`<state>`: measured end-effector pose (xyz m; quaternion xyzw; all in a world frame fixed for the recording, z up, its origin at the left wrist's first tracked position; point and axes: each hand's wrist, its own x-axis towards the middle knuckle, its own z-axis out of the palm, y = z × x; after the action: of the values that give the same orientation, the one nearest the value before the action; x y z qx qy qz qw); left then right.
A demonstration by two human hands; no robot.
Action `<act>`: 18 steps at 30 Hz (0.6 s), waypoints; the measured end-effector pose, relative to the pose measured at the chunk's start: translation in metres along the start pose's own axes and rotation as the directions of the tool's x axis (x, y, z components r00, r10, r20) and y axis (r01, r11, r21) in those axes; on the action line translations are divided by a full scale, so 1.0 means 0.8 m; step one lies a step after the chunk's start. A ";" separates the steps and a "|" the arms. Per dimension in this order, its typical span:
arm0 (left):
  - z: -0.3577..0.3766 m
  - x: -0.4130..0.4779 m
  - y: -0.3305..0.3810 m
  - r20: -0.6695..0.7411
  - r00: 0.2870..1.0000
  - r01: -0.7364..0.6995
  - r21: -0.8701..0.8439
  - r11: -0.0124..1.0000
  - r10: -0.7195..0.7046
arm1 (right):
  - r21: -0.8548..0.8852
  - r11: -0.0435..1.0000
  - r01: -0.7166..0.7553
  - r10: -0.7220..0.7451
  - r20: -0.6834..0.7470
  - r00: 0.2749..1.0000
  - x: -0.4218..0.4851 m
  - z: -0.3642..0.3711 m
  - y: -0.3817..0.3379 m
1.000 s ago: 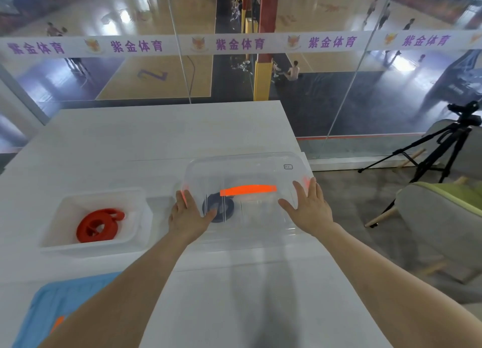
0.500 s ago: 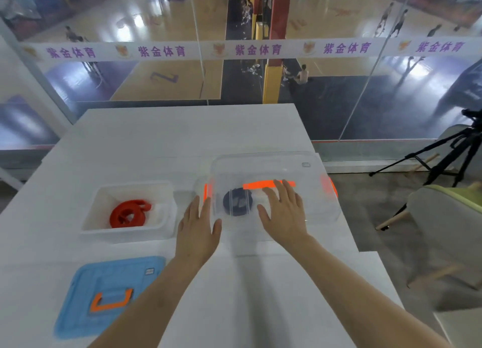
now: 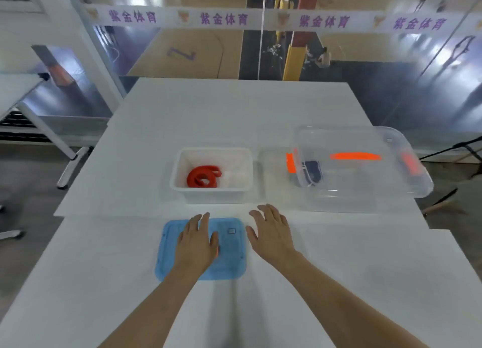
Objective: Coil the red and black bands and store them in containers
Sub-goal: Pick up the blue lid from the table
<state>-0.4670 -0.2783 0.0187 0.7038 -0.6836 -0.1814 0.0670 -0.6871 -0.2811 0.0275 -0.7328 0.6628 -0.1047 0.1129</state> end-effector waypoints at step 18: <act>0.049 0.030 -0.195 0.354 0.920 0.260 -0.232 0.937 -0.168 | 0.164 0.856 -0.491 0.408 0.368 0.835 -0.015 0.153 -0.085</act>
<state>-0.3344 -0.2871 -0.0746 0.7186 -0.5714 -0.3953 0.0286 -0.5871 -0.2591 -0.0688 -0.5417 0.7711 -0.0378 0.3325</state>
